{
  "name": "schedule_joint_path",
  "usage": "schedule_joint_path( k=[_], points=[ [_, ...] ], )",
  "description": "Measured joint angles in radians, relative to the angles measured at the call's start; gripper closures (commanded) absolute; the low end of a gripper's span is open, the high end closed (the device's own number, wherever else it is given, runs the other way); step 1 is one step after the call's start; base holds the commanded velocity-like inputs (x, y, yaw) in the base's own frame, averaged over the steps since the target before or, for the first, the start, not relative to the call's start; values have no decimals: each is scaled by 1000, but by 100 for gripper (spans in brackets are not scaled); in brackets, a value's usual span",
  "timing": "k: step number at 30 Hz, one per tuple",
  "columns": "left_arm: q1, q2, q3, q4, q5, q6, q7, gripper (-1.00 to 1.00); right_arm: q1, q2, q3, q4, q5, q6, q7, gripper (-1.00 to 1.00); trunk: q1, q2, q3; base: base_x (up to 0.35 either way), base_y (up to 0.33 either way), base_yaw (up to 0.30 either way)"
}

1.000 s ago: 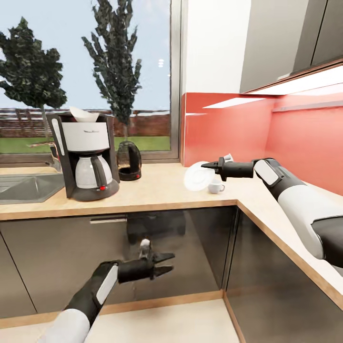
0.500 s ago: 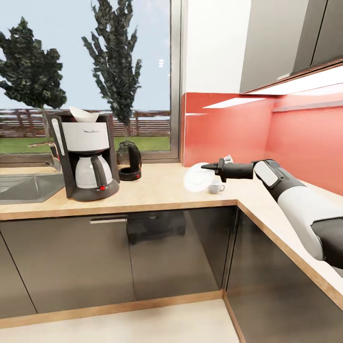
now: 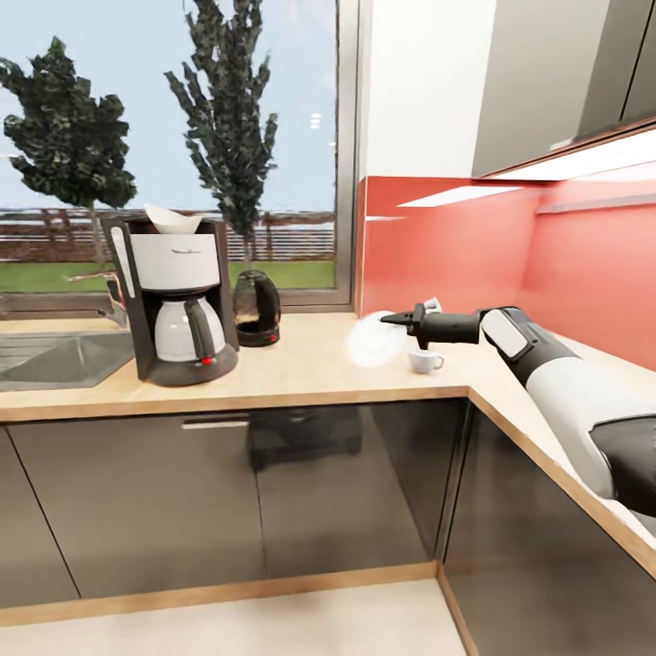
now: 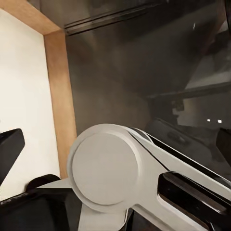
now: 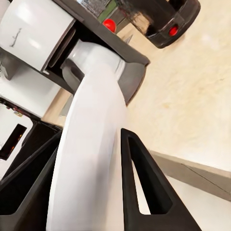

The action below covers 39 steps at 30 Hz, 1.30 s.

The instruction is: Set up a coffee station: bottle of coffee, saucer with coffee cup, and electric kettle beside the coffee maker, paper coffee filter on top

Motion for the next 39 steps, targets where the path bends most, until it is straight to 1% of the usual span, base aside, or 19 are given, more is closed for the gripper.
schedule_joint_path(
  k=[5,12,19,28,30,33,39],
  points=[
    [0,0,0,0,0,0,0,-100,0,4,0,0,0,0,0,100,0,0,0,4,4,258],
    [0,0,0,0,0,1,0,-100,0,23,0,0,-1,0,0,100,0,0,0,0,0,268],
    [0,0,0,0,0,2,0,-100,0,29,0,1,0,0,-2,100,0,0,0,0,0,249],
    [0,0,0,0,0,3,0,-100,13,31,0,4,1,-5,-1,100,0,0,0,0,0,33],
    [0,0,0,0,0,3,0,-100,14,37,0,4,1,-6,-1,100,0,0,0,0,0,3],
    [0,0,0,0,0,3,0,-100,16,53,0,12,2,-9,-3,100,0,0,0,123,0,1],
    [0,0,1,0,0,2,0,-100,17,58,0,15,2,-10,-3,100,0,0,0,78,0,0]
  ],
)
